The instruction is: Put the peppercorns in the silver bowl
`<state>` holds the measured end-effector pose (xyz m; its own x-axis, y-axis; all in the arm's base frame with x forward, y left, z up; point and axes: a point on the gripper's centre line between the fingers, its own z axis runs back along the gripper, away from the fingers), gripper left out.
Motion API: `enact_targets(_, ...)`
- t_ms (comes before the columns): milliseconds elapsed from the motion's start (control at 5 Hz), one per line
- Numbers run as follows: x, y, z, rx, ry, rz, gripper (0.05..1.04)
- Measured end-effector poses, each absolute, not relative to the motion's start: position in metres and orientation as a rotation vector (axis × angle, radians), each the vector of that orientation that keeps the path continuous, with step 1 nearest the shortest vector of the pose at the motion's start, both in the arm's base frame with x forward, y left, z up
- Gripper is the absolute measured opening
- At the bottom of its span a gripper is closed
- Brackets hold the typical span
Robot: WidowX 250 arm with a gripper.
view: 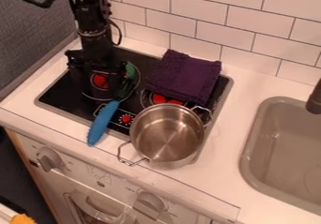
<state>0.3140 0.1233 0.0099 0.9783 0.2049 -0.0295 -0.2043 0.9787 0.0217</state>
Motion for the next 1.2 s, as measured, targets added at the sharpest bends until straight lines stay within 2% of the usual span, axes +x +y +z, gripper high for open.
enact_targets(400,0.326,0.128,0.009,0.023,0.012,0.23,1.001)
enact_targets(600,0.33,0.128,0.007,0.023,0.009,0.226,0.945)
enact_targets(1000,0.342,0.122,0.005,0.046,-0.054,0.159,0.391)
enact_targets(1200,0.344,0.119,0.005,0.074,-0.061,0.138,0.234)
